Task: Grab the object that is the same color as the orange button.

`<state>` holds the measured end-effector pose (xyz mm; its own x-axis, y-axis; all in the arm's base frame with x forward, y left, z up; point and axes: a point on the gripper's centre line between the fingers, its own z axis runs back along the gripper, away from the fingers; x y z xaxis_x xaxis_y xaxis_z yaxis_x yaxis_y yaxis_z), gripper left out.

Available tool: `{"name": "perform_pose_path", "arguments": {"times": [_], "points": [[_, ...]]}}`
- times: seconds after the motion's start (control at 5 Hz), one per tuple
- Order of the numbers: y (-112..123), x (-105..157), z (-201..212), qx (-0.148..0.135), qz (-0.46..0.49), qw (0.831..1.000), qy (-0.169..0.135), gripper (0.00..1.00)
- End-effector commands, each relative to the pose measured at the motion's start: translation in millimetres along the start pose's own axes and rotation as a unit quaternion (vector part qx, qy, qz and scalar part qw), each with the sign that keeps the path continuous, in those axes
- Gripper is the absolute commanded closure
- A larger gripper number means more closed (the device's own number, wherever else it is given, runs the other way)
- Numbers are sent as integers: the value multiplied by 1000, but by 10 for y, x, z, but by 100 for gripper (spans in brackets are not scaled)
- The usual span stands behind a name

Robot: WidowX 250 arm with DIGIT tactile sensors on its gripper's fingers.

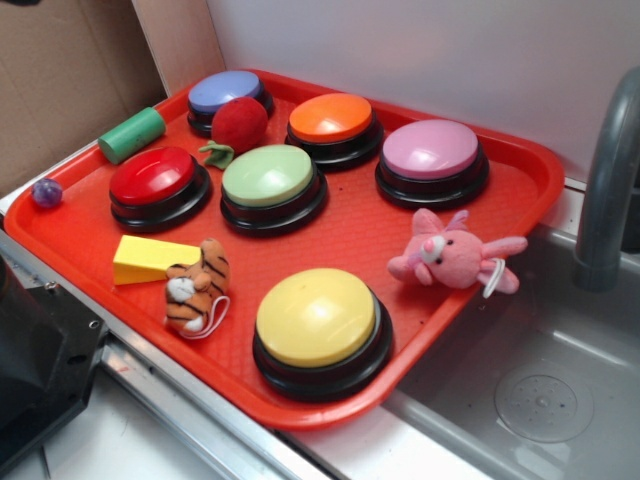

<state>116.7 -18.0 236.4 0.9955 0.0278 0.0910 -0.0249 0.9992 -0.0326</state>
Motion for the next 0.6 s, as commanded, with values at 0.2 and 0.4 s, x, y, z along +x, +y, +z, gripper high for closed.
{"name": "perform_pose_path", "arguments": {"times": [0.2, 0.4], "points": [[-15, 60, -261, -27, 43, 999, -20, 0], [-70, 135, -526, -33, 92, 995, -34, 0]]}}
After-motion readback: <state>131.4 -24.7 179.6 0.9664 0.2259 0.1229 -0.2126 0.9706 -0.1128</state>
